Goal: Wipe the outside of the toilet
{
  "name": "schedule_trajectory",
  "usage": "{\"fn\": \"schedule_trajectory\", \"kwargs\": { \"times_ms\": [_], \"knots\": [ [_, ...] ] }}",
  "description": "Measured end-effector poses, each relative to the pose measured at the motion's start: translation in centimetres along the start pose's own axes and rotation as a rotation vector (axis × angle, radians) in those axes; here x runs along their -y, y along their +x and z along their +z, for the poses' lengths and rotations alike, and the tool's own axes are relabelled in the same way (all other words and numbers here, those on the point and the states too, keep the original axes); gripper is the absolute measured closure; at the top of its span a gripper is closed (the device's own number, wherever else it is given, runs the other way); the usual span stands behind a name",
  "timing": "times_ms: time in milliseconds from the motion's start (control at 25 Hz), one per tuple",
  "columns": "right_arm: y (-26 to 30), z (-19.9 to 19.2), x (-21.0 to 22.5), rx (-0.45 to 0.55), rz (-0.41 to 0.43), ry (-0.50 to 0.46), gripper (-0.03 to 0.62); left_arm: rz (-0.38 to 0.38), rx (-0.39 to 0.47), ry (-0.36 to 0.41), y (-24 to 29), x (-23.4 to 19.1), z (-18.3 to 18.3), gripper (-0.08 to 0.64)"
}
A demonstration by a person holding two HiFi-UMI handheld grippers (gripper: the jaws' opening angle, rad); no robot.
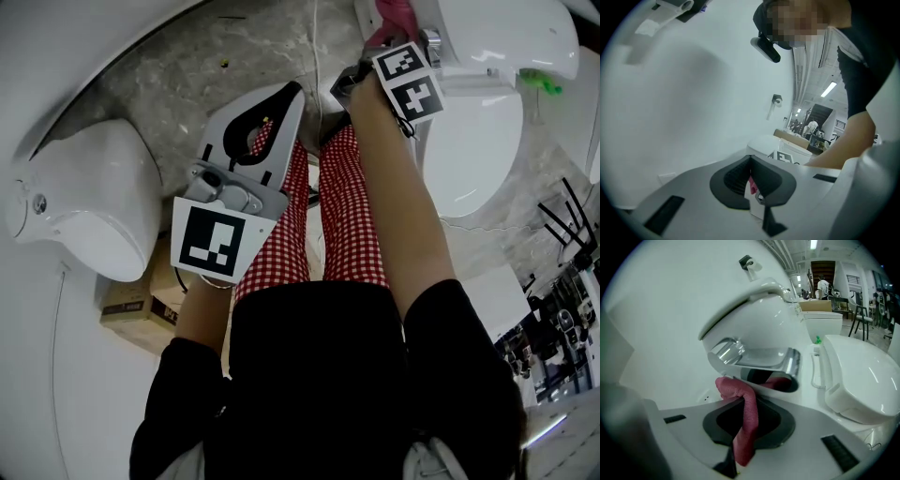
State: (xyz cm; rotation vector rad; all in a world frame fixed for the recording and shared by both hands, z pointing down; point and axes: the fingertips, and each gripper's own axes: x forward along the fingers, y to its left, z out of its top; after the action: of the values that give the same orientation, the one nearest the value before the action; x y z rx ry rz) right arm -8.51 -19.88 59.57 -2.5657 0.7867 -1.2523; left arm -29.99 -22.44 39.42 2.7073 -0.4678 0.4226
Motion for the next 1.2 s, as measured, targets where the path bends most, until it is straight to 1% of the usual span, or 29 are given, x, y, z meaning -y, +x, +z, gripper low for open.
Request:
{"fn": "schedule_trajectory", "kwargs": {
  "times_ms": [240,280,400,440,560,720,880,1040,1200],
  "knots": [
    [-2.1,-0.2,1.7,-0.005,0.030,0.006,0.537,-0.031,-0.006,0.004,0.4,1.0,-0.2,0.551],
    [-2.5,-0.2,2.1,-0.008,0.023,0.002,0.538,-0.034,-0.004,0.006,0.5,1.2,-0.1,0.551],
    [-4.3,0.2,3.3,-0.027,-0.033,-0.034,0.537,-0.041,-0.002,0.009,0.7,1.6,0.0,0.551],
    [-4.5,0.2,3.6,-0.033,-0.037,-0.051,0.537,-0.042,-0.003,0.009,0.8,1.7,-0.1,0.551],
    [-5.1,0.3,4.2,-0.043,-0.029,-0.093,0.537,-0.041,-0.004,0.000,0.6,1.9,-0.1,0.551],
    [-6.0,0.5,5.6,-0.034,-0.045,-0.094,0.538,-0.029,0.008,-0.006,0.5,1.8,-0.1,0.551],
    [-6.8,0.9,7.1,-0.025,-0.057,-0.164,0.537,-0.029,0.014,-0.011,0.6,2.0,-0.2,0.551],
    [-8.1,1.0,8.8,-0.033,-0.067,-0.167,0.538,-0.028,0.012,-0.013,0.4,2.2,-0.5,0.551],
    [-9.6,0.8,9.9,-0.045,-0.057,-0.181,0.537,-0.018,0.017,-0.011,0.3,1.9,-0.3,0.551]
  ]
}}
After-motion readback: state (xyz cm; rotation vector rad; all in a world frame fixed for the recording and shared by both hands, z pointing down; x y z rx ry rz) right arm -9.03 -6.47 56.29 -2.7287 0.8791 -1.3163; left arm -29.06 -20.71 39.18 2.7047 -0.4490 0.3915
